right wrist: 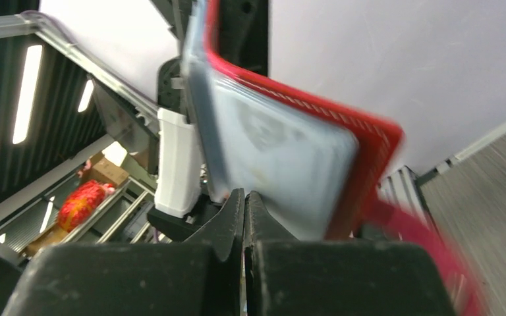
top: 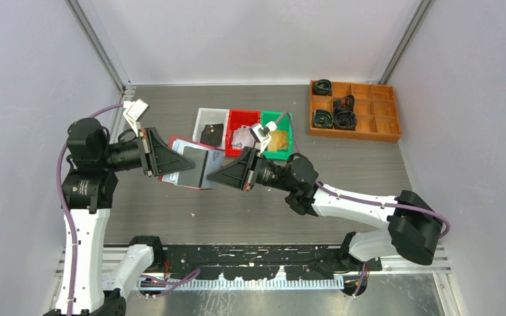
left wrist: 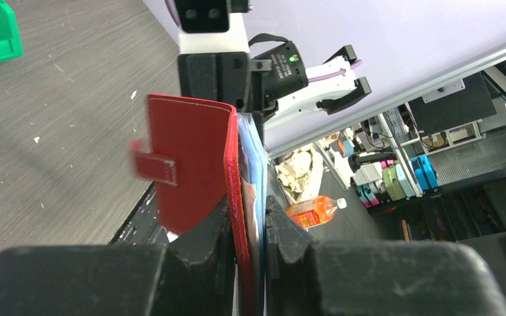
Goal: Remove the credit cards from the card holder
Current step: Remove the credit card from the card holder.
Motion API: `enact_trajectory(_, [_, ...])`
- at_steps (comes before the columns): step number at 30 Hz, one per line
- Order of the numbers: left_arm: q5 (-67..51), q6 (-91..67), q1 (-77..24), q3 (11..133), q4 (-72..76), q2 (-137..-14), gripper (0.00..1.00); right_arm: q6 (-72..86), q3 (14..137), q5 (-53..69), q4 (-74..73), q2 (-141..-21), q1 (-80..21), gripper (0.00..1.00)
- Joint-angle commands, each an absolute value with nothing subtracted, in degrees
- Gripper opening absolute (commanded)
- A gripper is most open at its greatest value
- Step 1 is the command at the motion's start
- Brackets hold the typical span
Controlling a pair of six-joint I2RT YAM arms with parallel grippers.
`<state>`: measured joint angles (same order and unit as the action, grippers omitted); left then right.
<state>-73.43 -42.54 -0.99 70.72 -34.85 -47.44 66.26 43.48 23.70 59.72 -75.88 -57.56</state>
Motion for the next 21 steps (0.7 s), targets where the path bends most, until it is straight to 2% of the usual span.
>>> enact_trajectory(1, [-77.69,-44.96,-1.05,73.57,-29.88,-46.36,0.10,63.45,41.90,20.19,55.54,-73.85,-56.82,0.01])
enact_trajectory(3, [-77.61,-44.92,-1.05,73.56,-29.88,-46.31,0.10,63.70,42.57,20.38,55.97,-74.33,-56.80,0.01])
enact_trajectory(4, [-77.50,-44.91,-1.05,73.39,-29.88,-46.24,0.10,64.22,43.18,20.65,56.36,-74.81,-56.79,0.06])
enact_trajectory(6, [-77.40,-44.66,-1.05,73.07,-29.84,-46.16,0.10,65.31,44.73,21.60,57.84,-75.83,-56.85,0.22])
enact_trajectory(10, [-76.88,-42.42,-1.00,73.34,-31.92,-46.17,0.10,68.22,46.73,24.54,63.85,-77.40,-56.85,0.38])
enact_trajectory(16, [-74.87,-35.08,-1.05,75.45,-39.39,-46.90,0.10,68.95,47.74,29.78,64.33,-75.63,-56.81,0.38])
enact_trajectory(21, [-73.51,-31.87,-1.05,76.10,-41.79,-46.93,0.10,67.58,48.38,33.07,55.31,-71.33,-55.46,0.34])
